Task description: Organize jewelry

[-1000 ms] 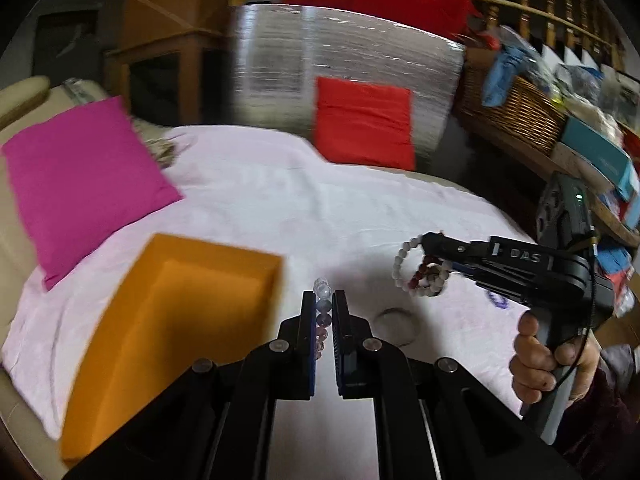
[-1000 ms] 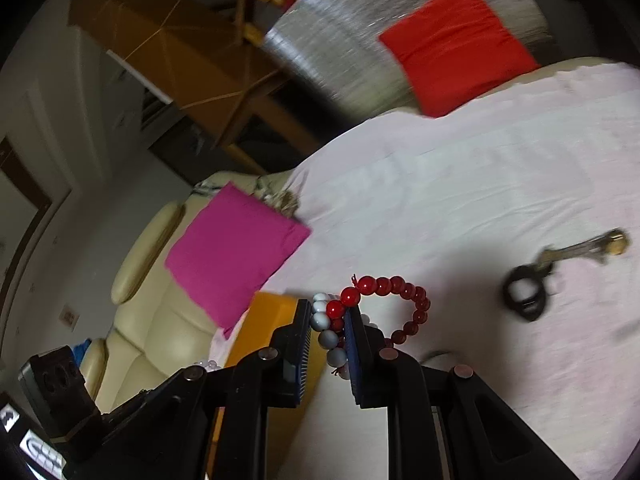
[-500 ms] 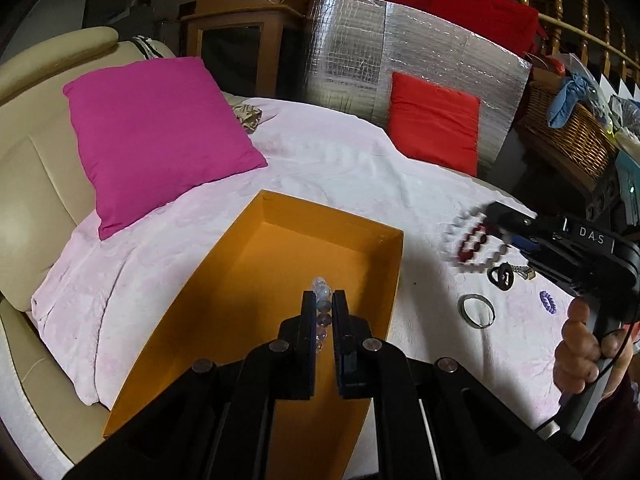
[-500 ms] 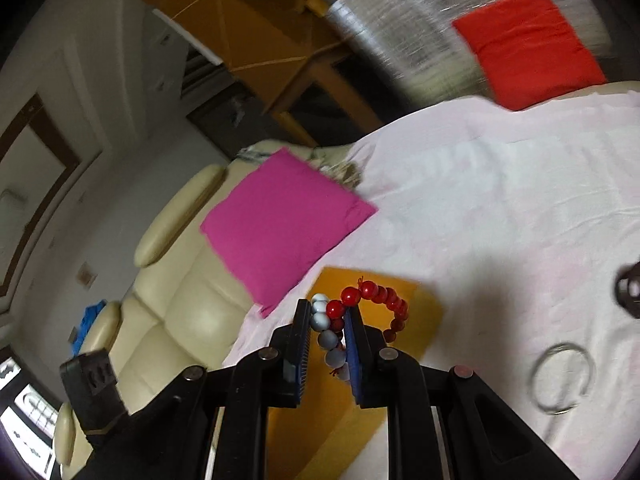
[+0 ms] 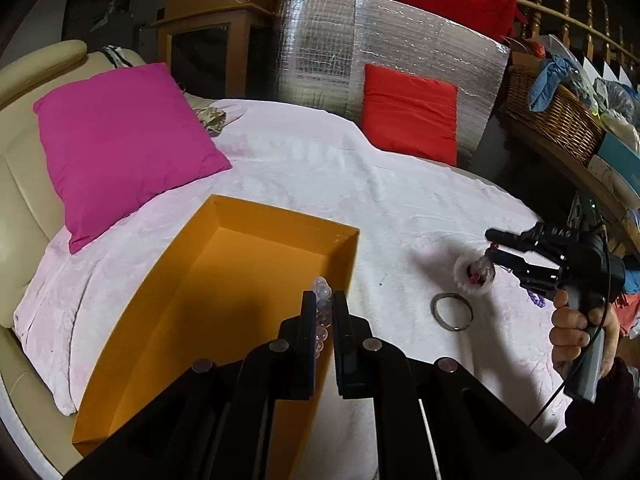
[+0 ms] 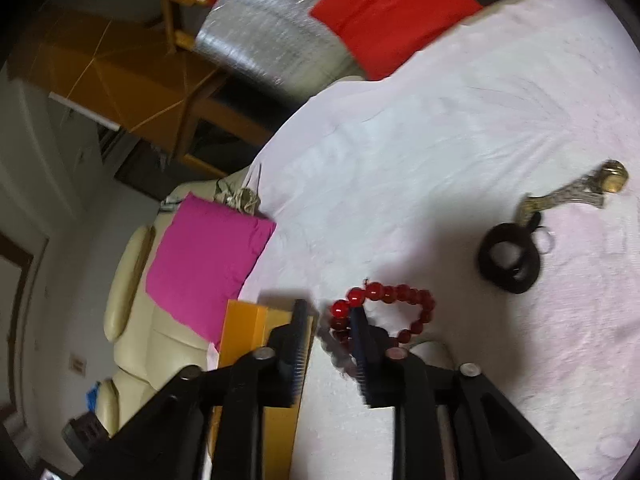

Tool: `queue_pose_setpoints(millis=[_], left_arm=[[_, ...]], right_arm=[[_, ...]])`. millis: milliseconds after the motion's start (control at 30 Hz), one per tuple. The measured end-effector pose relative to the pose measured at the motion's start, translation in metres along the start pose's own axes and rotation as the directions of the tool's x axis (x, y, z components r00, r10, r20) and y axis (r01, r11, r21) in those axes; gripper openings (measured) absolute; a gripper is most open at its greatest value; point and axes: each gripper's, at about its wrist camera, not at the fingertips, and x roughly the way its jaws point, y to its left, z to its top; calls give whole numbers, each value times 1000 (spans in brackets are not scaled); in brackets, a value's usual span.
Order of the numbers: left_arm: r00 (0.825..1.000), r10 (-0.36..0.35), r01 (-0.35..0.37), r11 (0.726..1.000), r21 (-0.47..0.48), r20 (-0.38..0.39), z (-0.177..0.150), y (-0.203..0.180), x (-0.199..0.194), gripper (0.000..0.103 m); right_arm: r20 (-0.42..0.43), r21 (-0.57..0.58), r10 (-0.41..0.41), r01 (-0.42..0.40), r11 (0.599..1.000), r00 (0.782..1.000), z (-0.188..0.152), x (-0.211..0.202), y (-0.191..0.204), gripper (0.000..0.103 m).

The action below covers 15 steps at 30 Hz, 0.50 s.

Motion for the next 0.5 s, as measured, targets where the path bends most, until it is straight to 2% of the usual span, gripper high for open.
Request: queue_pose_setpoints(millis=[67, 267, 367, 500], left_arm=[[1000, -3, 3, 1000, 10, -2, 1, -5, 2, 7], [1000, -11, 11, 1000, 21, -8, 1, -16, 7, 7], [1000, -12, 12, 1000, 21, -6, 1, -16, 7, 7], [1000, 0, 0, 1000, 9, 0, 3, -9, 4, 7]], right_arm=[[17, 20, 20, -21, 1000, 1000, 4, -10, -5, 56], [51, 33, 14, -16, 999, 999, 10, -25, -17, 57], [58, 32, 4, -6, 999, 998, 12, -24, -19, 51], [54, -9, 62, -61, 998, 997, 8, -20, 2, 51]])
